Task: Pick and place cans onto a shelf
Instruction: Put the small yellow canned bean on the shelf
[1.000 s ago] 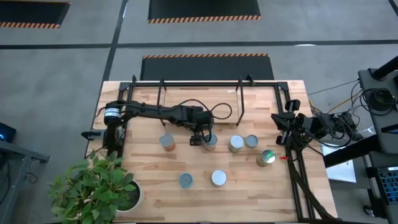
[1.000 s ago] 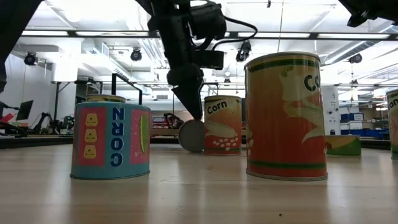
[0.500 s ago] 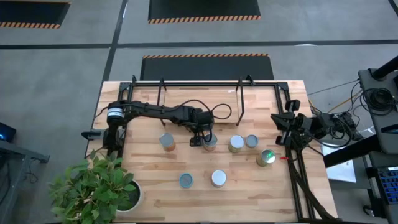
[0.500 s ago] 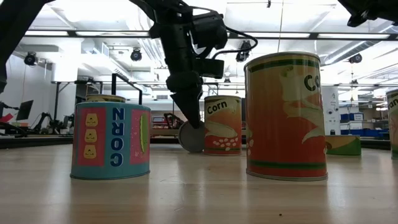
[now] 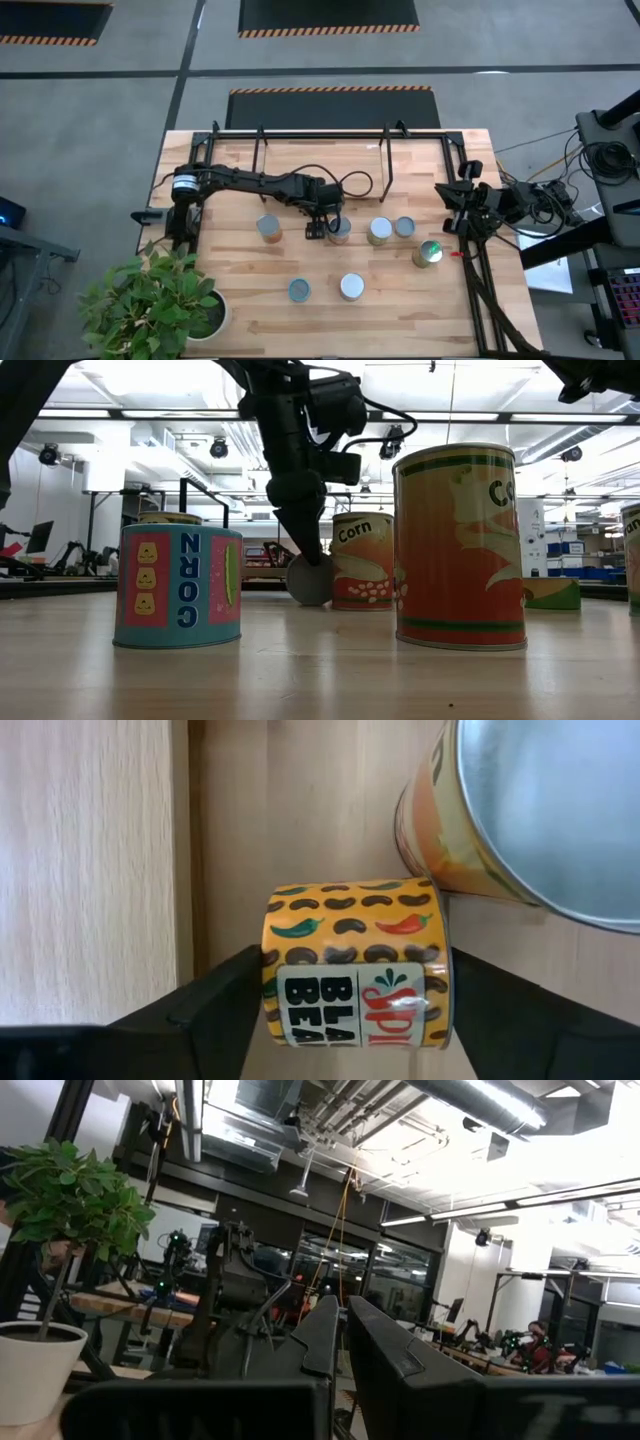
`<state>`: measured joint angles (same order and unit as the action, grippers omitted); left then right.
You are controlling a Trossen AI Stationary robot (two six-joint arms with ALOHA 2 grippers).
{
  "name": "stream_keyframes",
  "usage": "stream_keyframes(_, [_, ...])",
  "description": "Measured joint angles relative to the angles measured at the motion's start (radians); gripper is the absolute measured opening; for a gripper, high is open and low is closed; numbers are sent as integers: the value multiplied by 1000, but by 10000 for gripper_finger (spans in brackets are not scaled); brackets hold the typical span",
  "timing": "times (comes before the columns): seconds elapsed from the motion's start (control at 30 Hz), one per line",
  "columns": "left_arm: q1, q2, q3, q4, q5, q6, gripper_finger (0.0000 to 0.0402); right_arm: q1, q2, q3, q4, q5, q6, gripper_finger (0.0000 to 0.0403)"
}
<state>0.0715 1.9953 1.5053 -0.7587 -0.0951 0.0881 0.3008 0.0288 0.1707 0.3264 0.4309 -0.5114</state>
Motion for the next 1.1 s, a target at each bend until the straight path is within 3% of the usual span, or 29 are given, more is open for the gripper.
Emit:
stream_keyframes(0.4, [-2, -78, -1, 19, -4, -54, 270, 0, 0, 0, 0, 0, 2, 18])
stream_keyframes(0.5, [2, -119, -1, 47, -51, -78, 267, 0, 0, 0, 0, 0, 2, 18])
stream_keyframes(0.8, [70, -181, -8, 172, -211, -402, 266, 0, 0, 0, 0, 0, 6, 18])
stream_keyframes(0.97, [115, -182, -76, 279, -221, -544, 266, 0, 0, 0, 0, 0, 15, 18])
stream_keyframes(1.1, [117, -184, -131, 424, -218, -565, 266, 0, 0, 0, 0, 0, 16, 18])
